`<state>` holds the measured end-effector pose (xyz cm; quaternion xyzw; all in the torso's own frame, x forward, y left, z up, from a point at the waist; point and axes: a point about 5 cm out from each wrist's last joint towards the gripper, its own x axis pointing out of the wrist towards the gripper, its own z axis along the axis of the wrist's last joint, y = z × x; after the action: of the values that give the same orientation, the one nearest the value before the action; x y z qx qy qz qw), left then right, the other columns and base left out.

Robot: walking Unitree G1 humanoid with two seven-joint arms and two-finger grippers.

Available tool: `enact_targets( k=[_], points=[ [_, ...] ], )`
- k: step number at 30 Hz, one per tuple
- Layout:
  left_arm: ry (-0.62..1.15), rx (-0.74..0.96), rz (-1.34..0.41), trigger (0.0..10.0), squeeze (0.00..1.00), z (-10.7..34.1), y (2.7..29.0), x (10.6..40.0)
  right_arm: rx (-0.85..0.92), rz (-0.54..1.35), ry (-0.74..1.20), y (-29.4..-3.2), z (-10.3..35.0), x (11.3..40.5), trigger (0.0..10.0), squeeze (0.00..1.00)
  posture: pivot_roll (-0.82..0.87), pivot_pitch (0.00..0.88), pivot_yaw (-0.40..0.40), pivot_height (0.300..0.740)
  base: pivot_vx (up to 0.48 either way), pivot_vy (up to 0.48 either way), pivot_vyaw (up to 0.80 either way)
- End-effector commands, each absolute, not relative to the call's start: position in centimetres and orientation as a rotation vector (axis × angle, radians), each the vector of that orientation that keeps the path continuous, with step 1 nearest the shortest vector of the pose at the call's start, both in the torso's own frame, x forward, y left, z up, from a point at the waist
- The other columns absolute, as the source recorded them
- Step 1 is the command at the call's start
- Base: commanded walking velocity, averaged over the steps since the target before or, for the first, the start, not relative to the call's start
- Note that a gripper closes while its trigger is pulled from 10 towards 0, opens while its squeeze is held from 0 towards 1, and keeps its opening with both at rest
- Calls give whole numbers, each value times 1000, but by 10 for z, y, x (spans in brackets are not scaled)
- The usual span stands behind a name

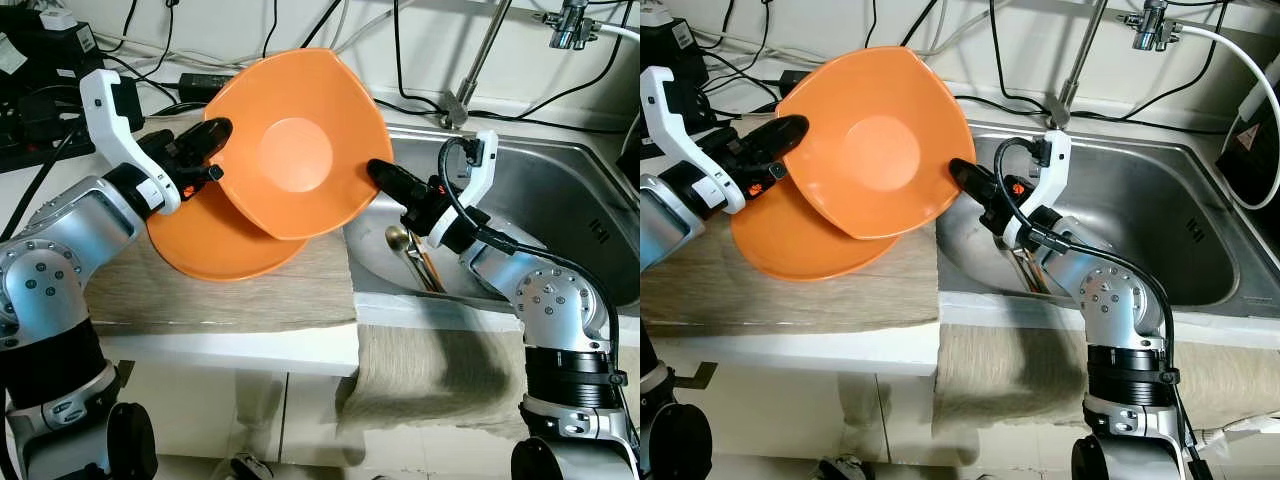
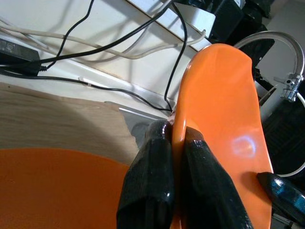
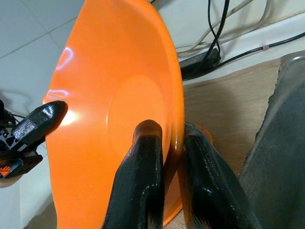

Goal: Kitchen organization

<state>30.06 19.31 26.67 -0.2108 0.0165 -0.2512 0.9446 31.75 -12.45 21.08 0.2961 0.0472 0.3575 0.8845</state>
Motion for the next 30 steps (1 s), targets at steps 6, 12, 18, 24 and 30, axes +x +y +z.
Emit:
enact_targets(
  k=[6, 12, 18, 24, 30],
  points=[
    [-15, -414, -587, 0, 0, 277, 184, 297, 609, 695, 74, -134, 215, 319, 0, 0, 11, 0, -58, 740, 0, 0, 0],
    [-18, -430, -612, 10000, 1000, 279, 182, 296, 654, 672, 40, -139, 220, 322, 0, 0, 11, 0, -58, 740, 0, 0, 0],
    [-29, -432, -576, 10000, 1000, 279, 186, 298, 671, 635, -7, -147, 226, 326, 0, 0, 12, 0, -60, 740, 0, 0, 0],
    [-104, -406, -499, 10000, 580, 285, 195, 301, 672, 520, -63, -172, 233, 334, 0, 0, 12, 0, -60, 740, 0, 0, 0],
    [-126, -235, -598, 10000, 0, 284, 181, 293, 568, 363, -132, -199, 241, 342, 0, 0, 11, 0, -57, 740, 0, 0, 0]
  ],
)
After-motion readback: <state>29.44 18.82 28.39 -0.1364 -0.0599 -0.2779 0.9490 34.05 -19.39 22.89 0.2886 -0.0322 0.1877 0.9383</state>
